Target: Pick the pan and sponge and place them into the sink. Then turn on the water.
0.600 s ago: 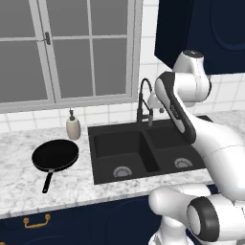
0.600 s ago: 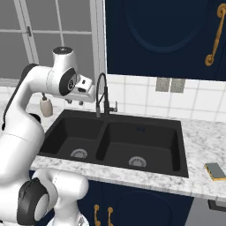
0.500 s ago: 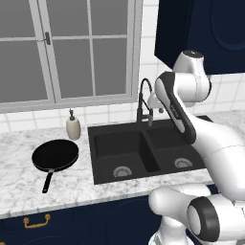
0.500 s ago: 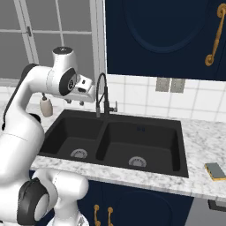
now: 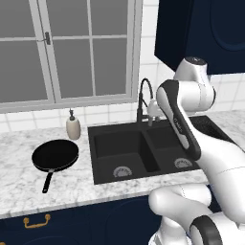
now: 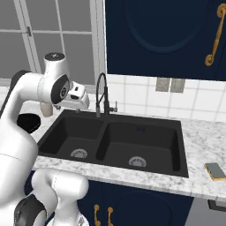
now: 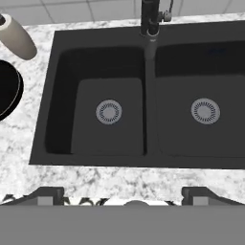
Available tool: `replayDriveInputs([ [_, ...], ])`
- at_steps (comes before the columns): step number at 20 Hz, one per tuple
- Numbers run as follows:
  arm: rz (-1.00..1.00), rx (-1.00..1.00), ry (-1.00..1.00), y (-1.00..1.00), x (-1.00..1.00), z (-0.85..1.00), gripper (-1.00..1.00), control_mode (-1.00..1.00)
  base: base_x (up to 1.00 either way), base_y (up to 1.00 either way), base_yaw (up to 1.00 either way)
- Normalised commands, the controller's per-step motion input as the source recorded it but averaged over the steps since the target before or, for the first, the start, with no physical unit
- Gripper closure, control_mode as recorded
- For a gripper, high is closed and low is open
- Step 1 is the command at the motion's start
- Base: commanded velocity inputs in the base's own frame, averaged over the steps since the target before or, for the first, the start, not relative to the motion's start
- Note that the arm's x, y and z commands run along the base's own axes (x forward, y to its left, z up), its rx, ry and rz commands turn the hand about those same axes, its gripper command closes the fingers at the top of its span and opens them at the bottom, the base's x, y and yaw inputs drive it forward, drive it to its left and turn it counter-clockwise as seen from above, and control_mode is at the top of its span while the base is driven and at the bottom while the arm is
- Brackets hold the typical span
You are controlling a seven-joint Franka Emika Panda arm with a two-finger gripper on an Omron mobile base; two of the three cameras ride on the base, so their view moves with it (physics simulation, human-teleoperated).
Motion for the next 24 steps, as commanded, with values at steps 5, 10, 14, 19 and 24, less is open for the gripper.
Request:
replayDriveInputs([
  [5,0.01,0.00,0.00,1.00,-0.01,-0.35,-1.00,-1.00,0.00,0.00,0.00],
  [10,0.00,0.00,0.00,1.00,0.13,-0.37,-1.00,-1.00,0.00,0.00,0.00],
  [14,0.00,0.00,0.07,1.00,0.20,-0.33,-1.00,-1.00,0.00,0.00,0.00],
  [19,0.00,0.00,0.21,1.00,0.36,-0.11,-1.00,-1.00,0.00,0.00,0.00],
  [24,0.00,-0.08,0.34,0.99,0.33,-0.26,-1.00,-1.00,0.00,0.00,0.00],
])
